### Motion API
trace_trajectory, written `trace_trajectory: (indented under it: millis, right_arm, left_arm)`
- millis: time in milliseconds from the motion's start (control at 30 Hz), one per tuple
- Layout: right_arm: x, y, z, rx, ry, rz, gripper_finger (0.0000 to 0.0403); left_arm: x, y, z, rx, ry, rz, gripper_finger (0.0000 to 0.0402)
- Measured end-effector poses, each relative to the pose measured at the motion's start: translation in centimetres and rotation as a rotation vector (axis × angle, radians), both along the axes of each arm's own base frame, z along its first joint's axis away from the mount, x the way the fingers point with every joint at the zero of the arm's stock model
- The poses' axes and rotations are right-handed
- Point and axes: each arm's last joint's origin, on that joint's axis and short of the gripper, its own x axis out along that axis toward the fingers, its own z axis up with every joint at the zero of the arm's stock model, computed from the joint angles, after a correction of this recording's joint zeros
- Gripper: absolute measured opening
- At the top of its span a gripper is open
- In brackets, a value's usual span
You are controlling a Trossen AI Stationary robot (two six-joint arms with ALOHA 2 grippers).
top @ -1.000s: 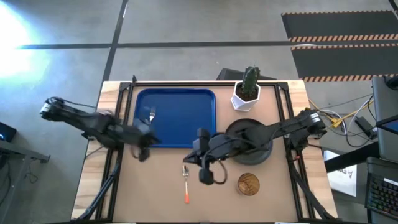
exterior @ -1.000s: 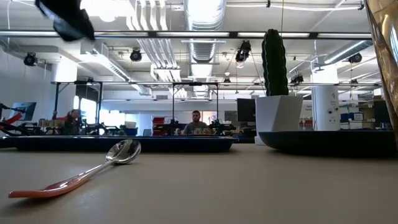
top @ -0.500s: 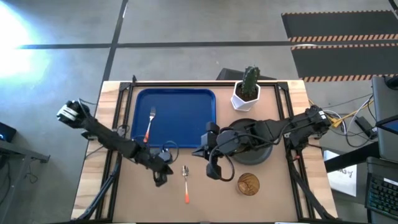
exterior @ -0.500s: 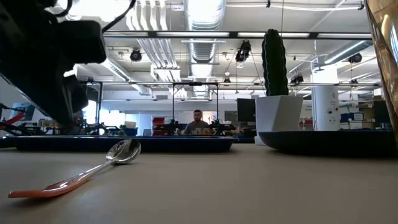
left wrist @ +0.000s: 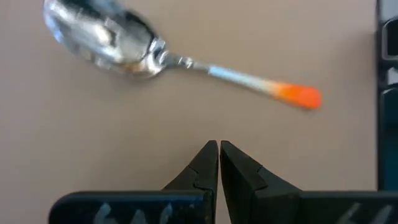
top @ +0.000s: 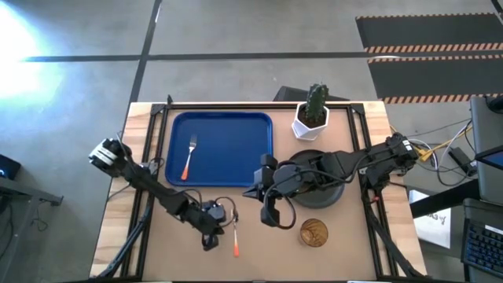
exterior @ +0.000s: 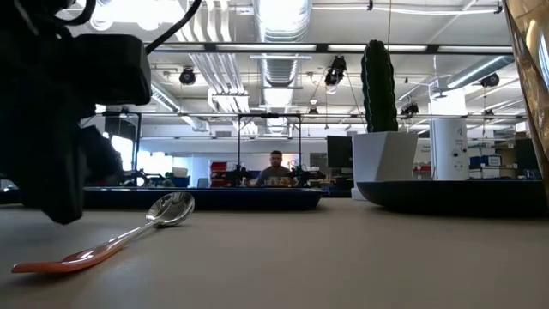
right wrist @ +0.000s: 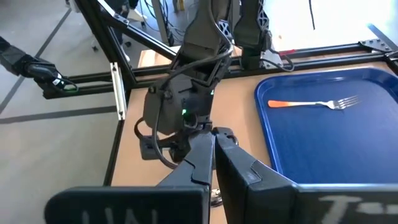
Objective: Pick and place plate/cup/fork/spoon on tray
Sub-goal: Put the orange spoon on the blue tray on the right of the orange fork
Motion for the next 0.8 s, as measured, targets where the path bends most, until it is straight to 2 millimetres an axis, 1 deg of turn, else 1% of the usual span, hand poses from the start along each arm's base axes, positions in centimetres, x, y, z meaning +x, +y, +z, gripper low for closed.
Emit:
trace_trajectory:
  millis: [133, 300, 500, 600, 800]
  right_arm:
    - [0.0, 0.0, 0.0, 0.001, 0.0, 0.0, 0.0008]
    - [0.0, 0.0, 0.0, 0.001, 0.0, 0.0, 0.0008]
    - [0.0, 0.0, 0.0, 0.001, 0.0, 0.002, 0.0008]
    - [0.0, 0.1, 0.0, 0.001, 0.0, 0.003, 0.0008]
    - [0.0, 0.1, 0.0, 0.005, 0.0, 0.002, 0.0008]
  left_arm:
    - [0.4, -0.3, -0.6, 0.004, 0.002, 0.001, 0.0]
    - [1.4, -0.6, -1.0, -0.011, -0.069, 0.025, 0.0]
    - [2.5, -0.6, -1.9, -0.028, -0.127, 0.057, 0.0]
    - [3.1, -0.2, -2.2, -0.028, -0.161, 0.083, 0.0]
    - [4.5, 1.5, -2.5, 0.01, -0.219, 0.137, 0.0]
